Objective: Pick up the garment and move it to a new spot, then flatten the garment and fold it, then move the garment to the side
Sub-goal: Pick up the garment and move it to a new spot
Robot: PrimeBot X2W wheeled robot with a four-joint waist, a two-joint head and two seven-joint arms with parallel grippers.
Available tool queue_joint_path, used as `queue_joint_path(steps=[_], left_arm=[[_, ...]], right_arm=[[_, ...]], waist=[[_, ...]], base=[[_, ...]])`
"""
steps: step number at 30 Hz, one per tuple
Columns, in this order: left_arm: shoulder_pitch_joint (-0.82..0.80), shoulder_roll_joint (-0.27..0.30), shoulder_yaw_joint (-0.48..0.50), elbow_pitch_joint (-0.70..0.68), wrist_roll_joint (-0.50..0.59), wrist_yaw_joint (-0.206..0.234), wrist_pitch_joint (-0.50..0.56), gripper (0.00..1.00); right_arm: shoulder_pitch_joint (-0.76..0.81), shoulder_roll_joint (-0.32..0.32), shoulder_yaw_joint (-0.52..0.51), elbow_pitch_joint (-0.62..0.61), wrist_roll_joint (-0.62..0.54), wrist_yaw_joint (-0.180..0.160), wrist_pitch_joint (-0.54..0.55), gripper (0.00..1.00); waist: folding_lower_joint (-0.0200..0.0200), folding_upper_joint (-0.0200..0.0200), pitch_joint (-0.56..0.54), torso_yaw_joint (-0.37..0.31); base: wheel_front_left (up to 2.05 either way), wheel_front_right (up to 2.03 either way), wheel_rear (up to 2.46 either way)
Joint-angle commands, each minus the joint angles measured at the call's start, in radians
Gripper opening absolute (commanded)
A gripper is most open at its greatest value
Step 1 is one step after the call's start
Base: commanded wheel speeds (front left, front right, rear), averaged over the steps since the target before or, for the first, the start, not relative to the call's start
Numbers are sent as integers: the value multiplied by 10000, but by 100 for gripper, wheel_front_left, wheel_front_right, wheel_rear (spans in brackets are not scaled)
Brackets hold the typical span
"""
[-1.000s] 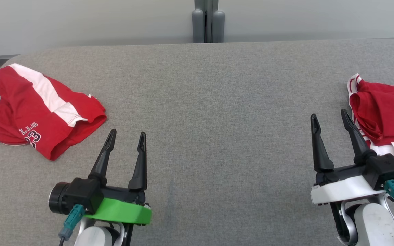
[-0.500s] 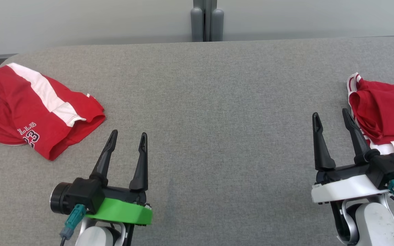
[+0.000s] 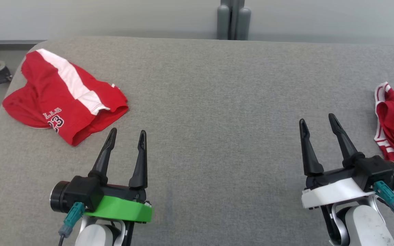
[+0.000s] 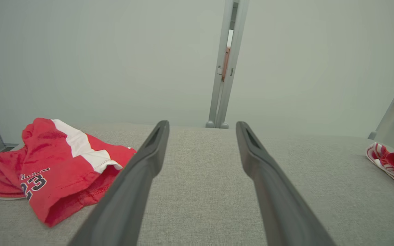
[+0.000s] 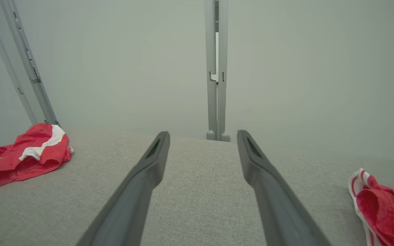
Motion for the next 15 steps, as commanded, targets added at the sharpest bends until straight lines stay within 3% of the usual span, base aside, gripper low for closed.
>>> queue_joint_path(steps=[1,15], left_arm=[[-115,18,57,-2,-47,99,-28,100],[34,16,178,-96,28,231,-29,100]], right_arm=[[-26,-12,94,68,-24,-21,0,100],[-150,-18,674,557,121,-21,0,100]], waist=[[1,0,48,604],[1,0,-27,2428]], base=[[0,0,0],[0,0,0]])
